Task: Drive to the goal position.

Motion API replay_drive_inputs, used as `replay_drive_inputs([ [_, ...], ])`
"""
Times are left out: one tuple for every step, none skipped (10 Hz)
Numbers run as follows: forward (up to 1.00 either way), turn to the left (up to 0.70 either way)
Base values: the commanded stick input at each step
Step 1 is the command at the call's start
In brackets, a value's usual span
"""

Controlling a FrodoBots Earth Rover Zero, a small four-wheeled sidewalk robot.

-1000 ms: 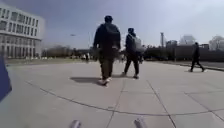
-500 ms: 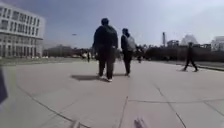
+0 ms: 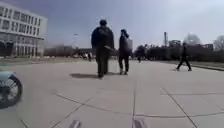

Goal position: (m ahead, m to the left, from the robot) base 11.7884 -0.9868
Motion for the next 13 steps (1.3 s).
replay_drive_inputs([
  [0.85, -0.33],
  [0.85, -0.33],
  [0.85, -0.33],
  [0.85, -0.30],
  [0.85, -0.20],
  [0.85, -0.09],
  [0.85, 0.01],
  [0.85, 0.01],
  [0.85, 0.01],
  [0.85, 0.01],
  [0.85, 0.01],
  [0.85, 0.01],
  [0.85, 0.01],
])
